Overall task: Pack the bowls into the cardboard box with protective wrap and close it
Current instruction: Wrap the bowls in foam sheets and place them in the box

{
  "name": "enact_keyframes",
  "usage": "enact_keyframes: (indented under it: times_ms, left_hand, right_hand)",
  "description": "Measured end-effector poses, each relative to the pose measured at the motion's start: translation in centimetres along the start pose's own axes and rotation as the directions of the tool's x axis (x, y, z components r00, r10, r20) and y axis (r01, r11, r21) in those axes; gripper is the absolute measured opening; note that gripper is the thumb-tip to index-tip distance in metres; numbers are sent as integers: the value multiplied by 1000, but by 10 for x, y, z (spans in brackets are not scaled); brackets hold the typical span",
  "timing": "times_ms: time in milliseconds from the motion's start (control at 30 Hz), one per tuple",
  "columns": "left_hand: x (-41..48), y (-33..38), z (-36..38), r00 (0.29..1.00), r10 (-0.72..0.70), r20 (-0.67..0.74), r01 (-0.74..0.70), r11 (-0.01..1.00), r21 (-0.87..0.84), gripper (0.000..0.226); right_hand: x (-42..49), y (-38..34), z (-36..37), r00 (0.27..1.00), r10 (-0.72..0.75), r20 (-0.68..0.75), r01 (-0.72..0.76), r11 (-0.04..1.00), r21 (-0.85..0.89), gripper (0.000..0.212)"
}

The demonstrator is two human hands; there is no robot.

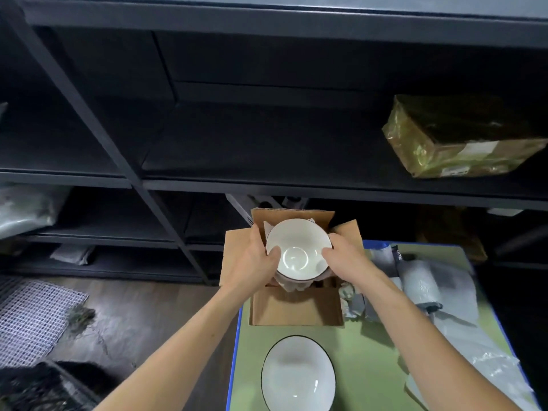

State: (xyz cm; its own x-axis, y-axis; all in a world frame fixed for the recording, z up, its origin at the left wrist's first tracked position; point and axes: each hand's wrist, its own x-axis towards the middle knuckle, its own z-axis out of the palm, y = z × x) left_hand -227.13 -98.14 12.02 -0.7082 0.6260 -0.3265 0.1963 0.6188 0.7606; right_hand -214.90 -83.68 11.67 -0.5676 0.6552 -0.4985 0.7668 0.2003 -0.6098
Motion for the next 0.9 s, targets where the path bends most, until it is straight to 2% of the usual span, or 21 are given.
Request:
enact_keyframes:
  times_ms: [100,200,367,500,633,767,900]
  left_hand:
    - [5,3,8,991,-84,103,75,993,92,33]
    - [11,3,12,982,-150,117,120,967,227,33]
    - [30,7,24,943,-285,172,239,940,243,24]
    - [40,6,37,931,-333,151,273,908,319,58]
    - [45,5,50,933,-335,129,264,885,384,57]
    - [41,3,57,931,-349,104,300,897,325,72]
    - [39,-4,64,930,-348,118,294,898,327,72]
  right_hand:
    - [16,0,9,998,57,27,-55,995,-87,36]
    - [17,-7,19,995,90,36,-77,962,-264,40]
    - [33,-4,42,986,158,48,-142,958,-248,62]
    - [42,-7,53,975,221,10,-208,935,-287,65]
    - [40,-7,59,974,226,-5,-217,927,-306,66]
    - [39,0,74,984,170,-56,-179,932,-314,63]
    - [40,1,79,989,146,-32,-148,922,-358,68]
